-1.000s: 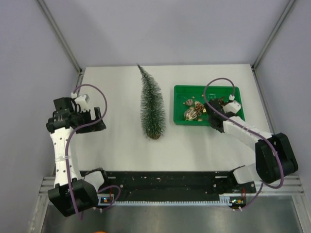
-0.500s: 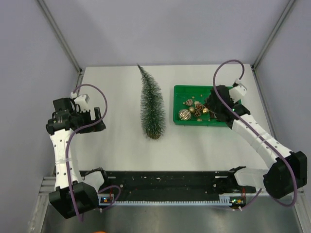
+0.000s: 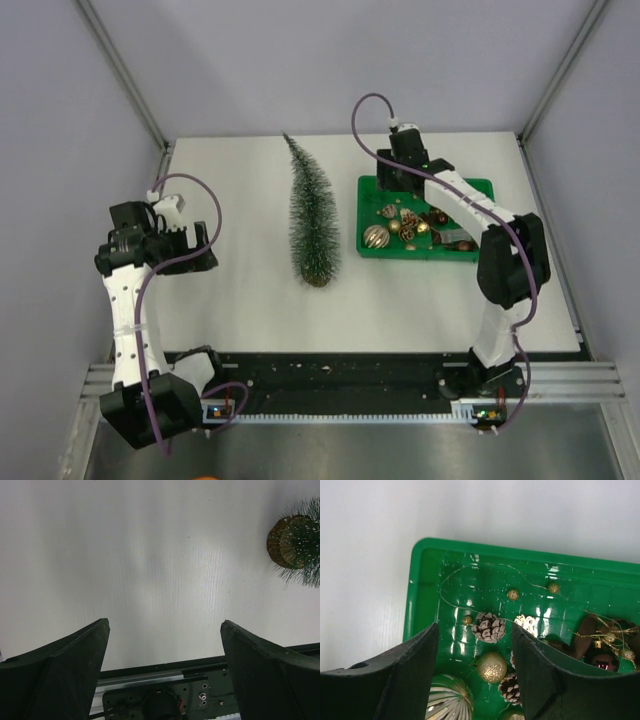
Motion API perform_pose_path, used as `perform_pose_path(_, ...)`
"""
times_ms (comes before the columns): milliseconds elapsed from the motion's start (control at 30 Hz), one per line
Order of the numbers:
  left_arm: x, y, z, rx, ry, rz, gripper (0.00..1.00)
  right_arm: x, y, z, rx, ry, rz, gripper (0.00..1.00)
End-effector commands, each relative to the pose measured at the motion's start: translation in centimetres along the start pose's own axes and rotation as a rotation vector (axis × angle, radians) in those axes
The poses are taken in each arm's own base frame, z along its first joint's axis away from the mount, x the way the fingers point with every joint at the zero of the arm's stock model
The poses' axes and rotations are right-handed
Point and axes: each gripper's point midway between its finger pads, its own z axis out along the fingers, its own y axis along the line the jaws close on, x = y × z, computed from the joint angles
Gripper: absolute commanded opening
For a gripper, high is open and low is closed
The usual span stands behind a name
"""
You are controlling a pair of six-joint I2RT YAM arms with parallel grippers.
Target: Decorate the small christmas tree
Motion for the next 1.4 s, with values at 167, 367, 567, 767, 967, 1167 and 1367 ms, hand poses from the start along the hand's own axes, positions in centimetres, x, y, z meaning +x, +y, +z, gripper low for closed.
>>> perform_pose_path(167,-1.4,-0.1,-0.5,0.012,-0.033,0.03,0.99,3.4,-0.9,3.3,0.011,0.088,-0.193,0.56)
perform_pose_path(367,-1.2,0.0,-0.4,0.011,-0.025,0.027,0.99,4.8,-2.5,5.7,0.079,0.108,-0.194,0.51)
perform_pose_path(567,-1.1,0.2,-0.3,0.001,-0.018,0.026,0.99,4.9,-4.4,7.4,0.144,0.096,-0.156,0.47)
perform_pose_path(767,-1.0,0.3,0.0,0.0,-0.009,0.021,0.99,3.8,-5.1,8.2,0.165,0.052,-0.139,0.46)
perform_pose_path(967,-1.1,0.5,0.1,-0.004,-0.004,0.018,0.99,4.4,-4.8,9.7,0.15,0.076,-0.152,0.46)
perform_pose_path(1167,-1.4,0.4,0.1,0.002,-0.005,0.013,0.99,5.7,-4.8,10.7,0.141,0.106,-0.148,0.45)
perform_pose_path(1367,-1.3,0.4,0.3,0.008,0.001,0.01,0.99,5.2,-4.9,10.9,0.156,0.079,-0.139,0.36)
